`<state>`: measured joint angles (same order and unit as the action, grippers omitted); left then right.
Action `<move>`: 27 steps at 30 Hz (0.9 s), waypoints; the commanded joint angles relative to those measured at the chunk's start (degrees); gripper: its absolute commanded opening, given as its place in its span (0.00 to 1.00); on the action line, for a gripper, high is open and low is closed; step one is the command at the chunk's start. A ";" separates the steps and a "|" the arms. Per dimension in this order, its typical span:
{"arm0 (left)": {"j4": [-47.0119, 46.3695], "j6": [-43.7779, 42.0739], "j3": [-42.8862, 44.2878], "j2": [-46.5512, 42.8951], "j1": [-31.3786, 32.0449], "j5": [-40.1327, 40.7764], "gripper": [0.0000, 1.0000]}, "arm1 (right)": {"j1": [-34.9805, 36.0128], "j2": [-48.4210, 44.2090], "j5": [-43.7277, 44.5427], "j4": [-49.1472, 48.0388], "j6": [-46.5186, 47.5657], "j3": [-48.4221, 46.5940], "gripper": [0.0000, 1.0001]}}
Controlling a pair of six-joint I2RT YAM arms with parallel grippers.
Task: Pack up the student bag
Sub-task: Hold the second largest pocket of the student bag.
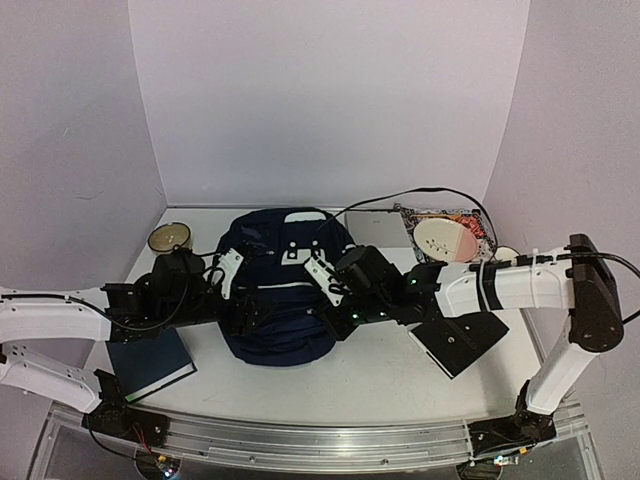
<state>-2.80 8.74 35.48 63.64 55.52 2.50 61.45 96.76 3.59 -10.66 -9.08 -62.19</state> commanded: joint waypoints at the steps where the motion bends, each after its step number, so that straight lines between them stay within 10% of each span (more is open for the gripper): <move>1: -3.45 -13.90 2.46 4.17 0.63 -5.21 0.65 | 0.16 0.56 -0.69 -1.64 -0.60 -3.69 0.00; 12: -8.25 -32.99 2.13 12.43 0.73 -10.45 0.63 | 0.17 -0.14 -3.14 -2.50 -1.46 -3.43 0.00; 27: -12.29 -35.82 6.31 21.83 0.82 -6.79 0.51 | 0.83 0.14 -5.87 -2.48 -0.89 -4.77 0.00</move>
<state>-11.92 -25.70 40.07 84.87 56.31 -7.09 61.06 97.41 1.46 -10.15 -10.33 -62.96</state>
